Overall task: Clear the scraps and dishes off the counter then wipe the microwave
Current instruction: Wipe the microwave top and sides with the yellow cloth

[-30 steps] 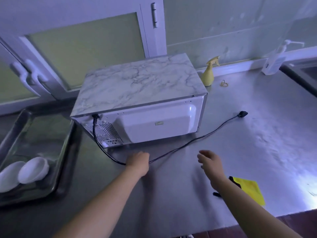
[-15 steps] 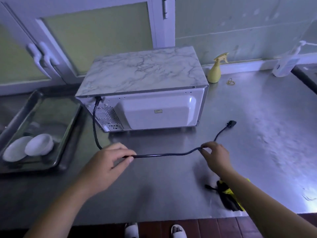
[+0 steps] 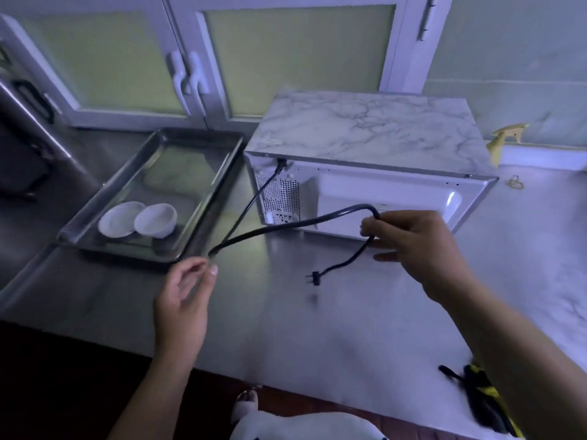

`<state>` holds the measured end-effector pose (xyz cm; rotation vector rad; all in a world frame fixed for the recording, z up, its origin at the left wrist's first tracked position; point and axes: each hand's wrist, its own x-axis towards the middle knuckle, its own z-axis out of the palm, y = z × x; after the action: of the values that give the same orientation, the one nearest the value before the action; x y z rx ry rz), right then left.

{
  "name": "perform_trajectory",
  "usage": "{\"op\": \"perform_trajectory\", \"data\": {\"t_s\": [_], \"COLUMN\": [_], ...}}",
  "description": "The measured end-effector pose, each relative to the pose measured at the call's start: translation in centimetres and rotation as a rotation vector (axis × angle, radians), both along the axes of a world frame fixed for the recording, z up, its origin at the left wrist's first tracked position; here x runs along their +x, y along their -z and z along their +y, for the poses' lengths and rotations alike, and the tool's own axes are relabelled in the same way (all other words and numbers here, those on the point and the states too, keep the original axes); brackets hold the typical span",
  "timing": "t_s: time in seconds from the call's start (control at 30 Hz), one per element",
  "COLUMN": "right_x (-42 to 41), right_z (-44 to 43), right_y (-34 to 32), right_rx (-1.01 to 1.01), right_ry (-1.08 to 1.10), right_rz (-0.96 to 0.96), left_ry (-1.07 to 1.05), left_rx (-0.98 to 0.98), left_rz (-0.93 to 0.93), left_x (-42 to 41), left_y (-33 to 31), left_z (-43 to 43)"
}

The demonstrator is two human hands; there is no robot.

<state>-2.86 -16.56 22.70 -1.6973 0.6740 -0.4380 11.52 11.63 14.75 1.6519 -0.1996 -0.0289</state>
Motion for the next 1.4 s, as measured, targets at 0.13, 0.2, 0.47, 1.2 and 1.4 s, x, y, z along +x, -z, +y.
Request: {"op": "perform_trajectory", "data": {"t_s": [0.13, 0.2, 0.47, 1.2, 1.4], "right_x": [5.5, 8.4, 20.5, 24.1, 22.4], "right_z": [6.5, 10.4, 24.1, 25.0, 23.2], "right_y": [-0.9, -0.3, 3.8, 14.0, 15.5], "right_rx": [0.182, 0.257, 0.618, 0.747, 0.753], "right_ry": [-0.165, -0.229, -0.178, 0.115, 0.205], "right_rz": [0.002, 0.028, 0.114, 0.546, 0.58], "left_ry": [0.127, 0.277, 0.1, -0.295, -0.167], "left_rx": [0.068, 0.195, 0.378, 0.317, 0.44], "left_rz": [0.246, 0.249, 0.157, 0.383, 0.537], "left_x": [-0.7, -0.2, 9.7, 42.0, 42.9], "left_y": [3.4, 4.5, 6.3, 12.8, 16.1], "left_z": [4.1, 6.5, 14.0, 32.6, 30.0]}}
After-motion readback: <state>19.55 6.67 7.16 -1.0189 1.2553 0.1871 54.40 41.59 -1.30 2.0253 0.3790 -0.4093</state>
